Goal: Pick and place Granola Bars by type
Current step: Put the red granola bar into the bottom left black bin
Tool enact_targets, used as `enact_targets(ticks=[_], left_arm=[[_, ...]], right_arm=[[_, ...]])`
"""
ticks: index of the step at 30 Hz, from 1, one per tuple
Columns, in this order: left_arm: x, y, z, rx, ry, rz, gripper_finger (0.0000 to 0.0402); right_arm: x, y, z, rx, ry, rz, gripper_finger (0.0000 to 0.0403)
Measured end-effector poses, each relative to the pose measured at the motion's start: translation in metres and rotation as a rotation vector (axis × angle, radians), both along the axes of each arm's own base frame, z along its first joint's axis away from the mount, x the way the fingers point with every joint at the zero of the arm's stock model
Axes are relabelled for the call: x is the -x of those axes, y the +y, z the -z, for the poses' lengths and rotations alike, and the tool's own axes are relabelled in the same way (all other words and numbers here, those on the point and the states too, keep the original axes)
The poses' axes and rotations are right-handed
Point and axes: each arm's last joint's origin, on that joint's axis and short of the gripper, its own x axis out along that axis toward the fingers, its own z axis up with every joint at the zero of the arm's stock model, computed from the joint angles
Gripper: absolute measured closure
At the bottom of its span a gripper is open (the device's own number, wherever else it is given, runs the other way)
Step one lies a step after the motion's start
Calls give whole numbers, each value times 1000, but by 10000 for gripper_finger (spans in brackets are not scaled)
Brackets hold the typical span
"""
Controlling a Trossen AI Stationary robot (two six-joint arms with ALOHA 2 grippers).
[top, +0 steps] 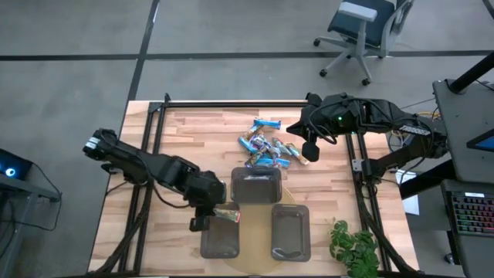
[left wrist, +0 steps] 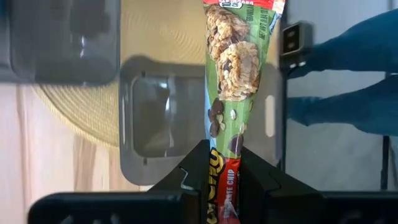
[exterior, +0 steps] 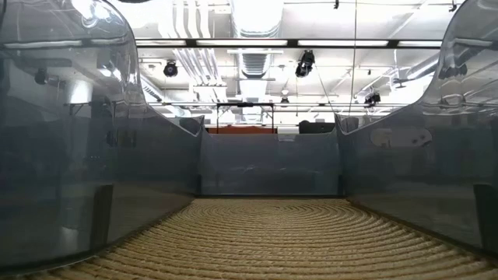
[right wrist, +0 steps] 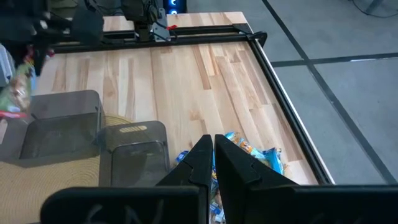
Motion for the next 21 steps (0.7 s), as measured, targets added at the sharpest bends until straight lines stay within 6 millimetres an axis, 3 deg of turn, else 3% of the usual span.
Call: enact_targets(ticks=[11,21], left_arm=[[-12,-5,51,37,95,-159,365],[-3,-3,87,17,185,-206,365]], right_arm=[[0,0,0,7,2,-5,394],[0,0,0,13,4,-9,394]])
